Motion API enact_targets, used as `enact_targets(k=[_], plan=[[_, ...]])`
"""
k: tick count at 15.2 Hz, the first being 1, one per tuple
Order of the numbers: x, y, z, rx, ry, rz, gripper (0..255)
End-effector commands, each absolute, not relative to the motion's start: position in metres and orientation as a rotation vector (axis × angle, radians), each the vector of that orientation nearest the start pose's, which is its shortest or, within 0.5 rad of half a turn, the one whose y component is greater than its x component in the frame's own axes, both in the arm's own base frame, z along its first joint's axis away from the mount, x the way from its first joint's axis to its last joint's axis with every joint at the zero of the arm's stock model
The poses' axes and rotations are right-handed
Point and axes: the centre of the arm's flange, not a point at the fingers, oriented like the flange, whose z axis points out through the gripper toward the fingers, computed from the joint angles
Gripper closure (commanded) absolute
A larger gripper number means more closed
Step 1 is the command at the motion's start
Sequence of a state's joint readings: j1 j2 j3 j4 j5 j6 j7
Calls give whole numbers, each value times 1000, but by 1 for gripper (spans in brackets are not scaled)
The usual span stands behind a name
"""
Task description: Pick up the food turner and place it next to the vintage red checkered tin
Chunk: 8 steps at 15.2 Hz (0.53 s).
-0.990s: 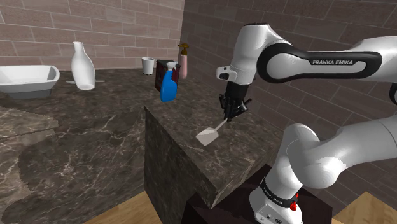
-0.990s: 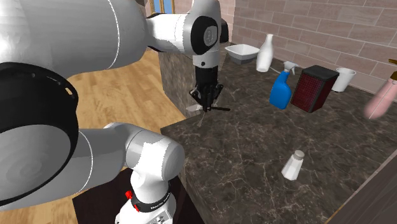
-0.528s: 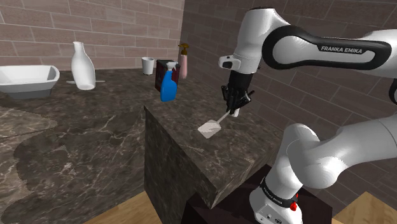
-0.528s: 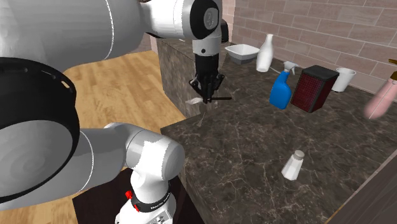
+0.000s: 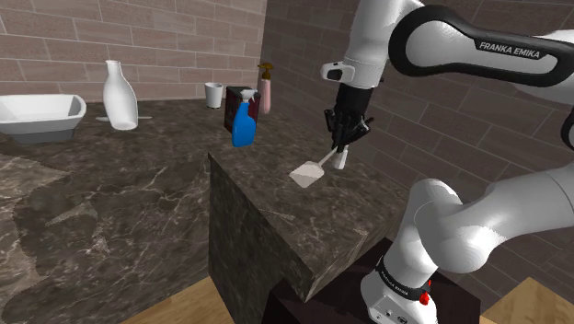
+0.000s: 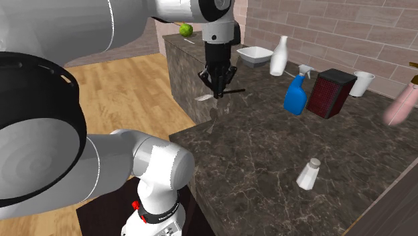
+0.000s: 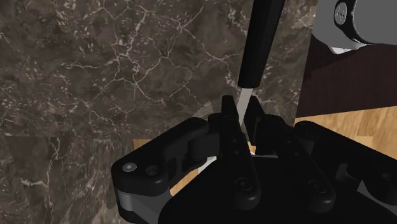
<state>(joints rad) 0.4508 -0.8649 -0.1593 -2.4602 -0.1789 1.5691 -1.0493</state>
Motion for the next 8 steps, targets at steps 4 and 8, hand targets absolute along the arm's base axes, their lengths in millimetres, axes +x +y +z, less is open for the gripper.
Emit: enact_targets(k=[4, 8], plan=[[285, 53, 587, -2434, -2052, 80, 255], [285, 53, 604, -2434, -2052, 80, 255]])
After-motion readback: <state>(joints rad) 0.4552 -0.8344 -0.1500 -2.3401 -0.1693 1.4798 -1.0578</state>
